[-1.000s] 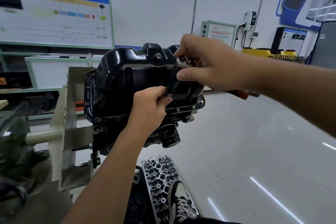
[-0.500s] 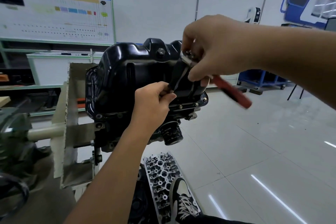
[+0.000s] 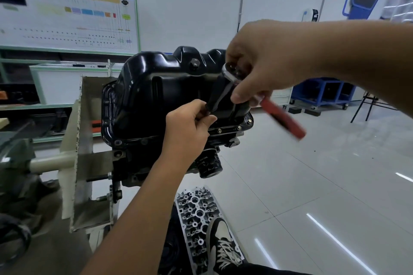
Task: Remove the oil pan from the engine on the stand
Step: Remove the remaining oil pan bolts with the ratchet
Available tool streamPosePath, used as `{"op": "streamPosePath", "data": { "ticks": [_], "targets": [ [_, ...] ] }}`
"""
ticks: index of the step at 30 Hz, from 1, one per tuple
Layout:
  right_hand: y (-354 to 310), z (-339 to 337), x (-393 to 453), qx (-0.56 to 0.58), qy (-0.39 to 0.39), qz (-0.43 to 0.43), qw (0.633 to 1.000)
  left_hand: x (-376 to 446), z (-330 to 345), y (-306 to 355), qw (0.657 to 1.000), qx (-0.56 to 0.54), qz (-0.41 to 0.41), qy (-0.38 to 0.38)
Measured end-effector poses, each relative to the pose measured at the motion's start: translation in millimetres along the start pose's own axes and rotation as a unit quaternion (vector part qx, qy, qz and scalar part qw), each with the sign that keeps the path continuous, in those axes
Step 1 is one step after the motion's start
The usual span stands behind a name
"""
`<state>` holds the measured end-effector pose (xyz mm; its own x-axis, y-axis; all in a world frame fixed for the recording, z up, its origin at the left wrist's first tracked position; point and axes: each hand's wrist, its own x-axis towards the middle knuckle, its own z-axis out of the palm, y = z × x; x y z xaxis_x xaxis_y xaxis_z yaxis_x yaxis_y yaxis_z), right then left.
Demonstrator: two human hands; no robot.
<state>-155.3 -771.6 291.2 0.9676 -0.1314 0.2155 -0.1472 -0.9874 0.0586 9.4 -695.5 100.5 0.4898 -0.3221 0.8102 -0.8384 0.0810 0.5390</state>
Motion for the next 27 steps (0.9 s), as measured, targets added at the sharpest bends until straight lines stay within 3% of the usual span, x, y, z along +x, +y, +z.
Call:
{"op": "streamPosePath", "data": {
  "ticks": [2, 3, 6, 8, 10, 11, 12, 13, 15, 17, 20, 22, 23, 25, 26, 27],
  "targets": [
    [-0.1, -1.1, 1.0, -0.218, 0.062, -0.093, 0.97, -0.6, -1.4, 1.1, 1.0, -0.007, -0.006, -0.025],
    [1.1, -1.0, 2.2, -0.262, 0.067, -0.116, 0.956, -1.1, -1.7, 2.0, 0.999, -0.004, -0.006, -0.035],
    [5.8, 1.6, 3.9, -0.264, 0.092, -0.151, 0.948, -0.7, -2.2, 1.6, 0.999, 0.004, -0.004, -0.036],
    [3.3, 5.9, 3.6, -0.169, 0.101, -0.112, 0.974, -0.3, -2.7, 0.8, 1.0, 0.015, 0.009, -0.015],
    [-5.1, 5.4, 2.8, 0.103, 0.044, 0.024, 0.993, -0.3, -2.2, 0.2, 0.999, 0.027, 0.02, 0.01],
    [-10.9, 5.7, 0.4, 0.237, 0.0, 0.081, 0.968, -0.1, -1.8, -0.5, 0.999, 0.035, 0.025, 0.017],
    [-15.3, 6.4, -2.5, 0.301, -0.024, 0.114, 0.946, 0.3, -2.0, -1.6, 0.999, 0.039, 0.029, 0.021],
    [-13.4, 7.0, -0.4, 0.285, -0.021, 0.112, 0.952, 1.0, -2.3, -2.6, 0.999, 0.035, 0.024, 0.019],
    [-10.3, 7.5, 3.9, 0.029, 0.03, 0.029, 0.999, 3.2, -4.5, -4.6, 1.0, 0.01, 0.004, 0.004],
    [-10.4, 3.9, 5.7, -0.191, 0.078, -0.075, 0.976, 3.9, -7.1, -4.6, 1.0, 0.001, -0.003, -0.028],
    [-4.2, -0.5, 8.0, -0.218, 0.07, -0.122, 0.966, 2.9, -6.9, -5.8, 0.998, 0.008, -0.009, -0.061],
    [-5.8, 0.3, 9.5, -0.142, 0.072, -0.094, 0.983, 3.6, -6.9, -7.6, 0.999, 0.007, -0.017, -0.051],
    [-7.3, -0.1, 10.9, -0.038, 0.059, -0.053, 0.996, 4.1, -6.7, -7.5, 0.999, 0.007, -0.018, -0.041],
    [-14.7, -0.2, 9.4, 0.203, -0.025, 0.05, 0.978, 4.4, -6.0, -7.3, 1.0, 0.009, -0.017, -0.025],
    [-18.5, 0.2, 8.5, 0.269, -0.048, 0.078, 0.959, 4.7, -6.0, -7.2, 1.0, 0.007, -0.019, -0.021],
    [-19.1, 0.1, 8.4, 0.253, -0.041, 0.086, 0.963, 4.8, -6.9, -6.2, 0.999, -0.003, -0.023, -0.025]
  ]
}}
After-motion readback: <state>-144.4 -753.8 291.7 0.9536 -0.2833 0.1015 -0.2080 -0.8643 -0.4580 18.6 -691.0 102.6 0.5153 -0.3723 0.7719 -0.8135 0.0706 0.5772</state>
